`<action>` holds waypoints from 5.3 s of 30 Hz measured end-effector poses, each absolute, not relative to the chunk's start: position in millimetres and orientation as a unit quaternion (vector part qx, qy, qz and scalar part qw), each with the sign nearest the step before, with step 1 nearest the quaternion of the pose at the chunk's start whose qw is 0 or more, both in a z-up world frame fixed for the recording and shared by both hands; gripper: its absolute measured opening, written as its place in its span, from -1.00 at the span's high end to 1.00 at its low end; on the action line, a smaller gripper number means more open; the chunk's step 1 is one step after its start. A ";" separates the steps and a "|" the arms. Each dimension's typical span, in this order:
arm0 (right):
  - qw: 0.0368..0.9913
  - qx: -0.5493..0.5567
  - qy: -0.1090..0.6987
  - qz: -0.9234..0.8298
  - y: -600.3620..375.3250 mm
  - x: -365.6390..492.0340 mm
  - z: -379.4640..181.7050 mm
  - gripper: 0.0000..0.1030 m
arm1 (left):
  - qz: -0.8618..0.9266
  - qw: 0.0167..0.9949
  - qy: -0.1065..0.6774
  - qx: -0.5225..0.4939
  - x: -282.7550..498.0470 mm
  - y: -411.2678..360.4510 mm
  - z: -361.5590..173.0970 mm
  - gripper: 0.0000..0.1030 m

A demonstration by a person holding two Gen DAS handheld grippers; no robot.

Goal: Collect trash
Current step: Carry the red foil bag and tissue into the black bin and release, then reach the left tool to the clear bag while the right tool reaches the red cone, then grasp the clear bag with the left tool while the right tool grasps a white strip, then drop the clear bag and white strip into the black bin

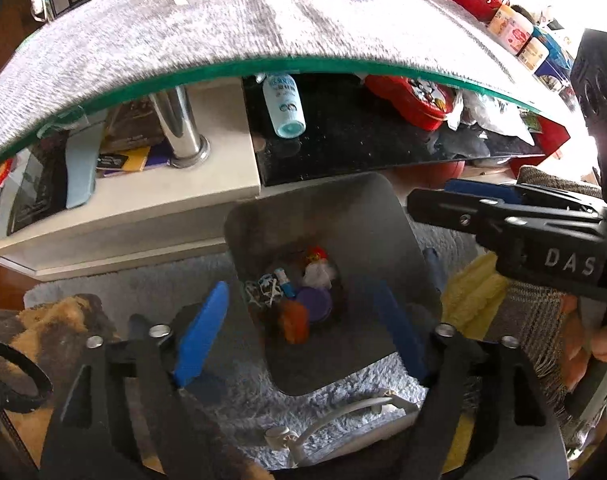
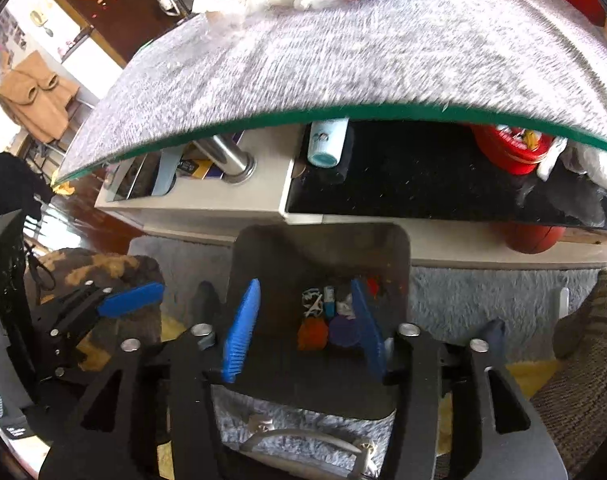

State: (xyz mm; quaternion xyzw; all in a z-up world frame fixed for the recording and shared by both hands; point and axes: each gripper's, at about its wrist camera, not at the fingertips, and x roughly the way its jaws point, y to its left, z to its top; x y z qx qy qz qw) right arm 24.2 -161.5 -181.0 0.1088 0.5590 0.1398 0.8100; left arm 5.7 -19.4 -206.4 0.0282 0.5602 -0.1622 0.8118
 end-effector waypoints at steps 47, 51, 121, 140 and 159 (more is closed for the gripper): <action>0.873 0.134 0.462 0.080 -224.6 181.0 -108.8 -0.56 | -0.141 0.869 0.473 0.044 158.4 -23.6 -102.5 -0.84; 0.868 0.136 0.471 0.078 -224.6 198.9 -118.5 -0.47 | -0.145 0.864 0.479 0.051 176.3 -36.7 -111.5 -0.84; 0.864 0.054 0.487 0.115 -183.5 -13.8 -122.0 0.82 | -0.182 0.858 0.479 0.032 -33.4 -25.2 -140.0 0.70; 0.792 0.096 0.593 0.112 -165.9 13.2 -220.2 0.81 | -0.155 0.804 0.573 0.022 -10.5 -25.2 -234.7 0.64; 0.830 0.062 0.548 0.086 -179.6 25.6 -175.1 -0.73 | -0.157 0.822 0.547 0.022 -7.0 -18.1 -207.1 -0.87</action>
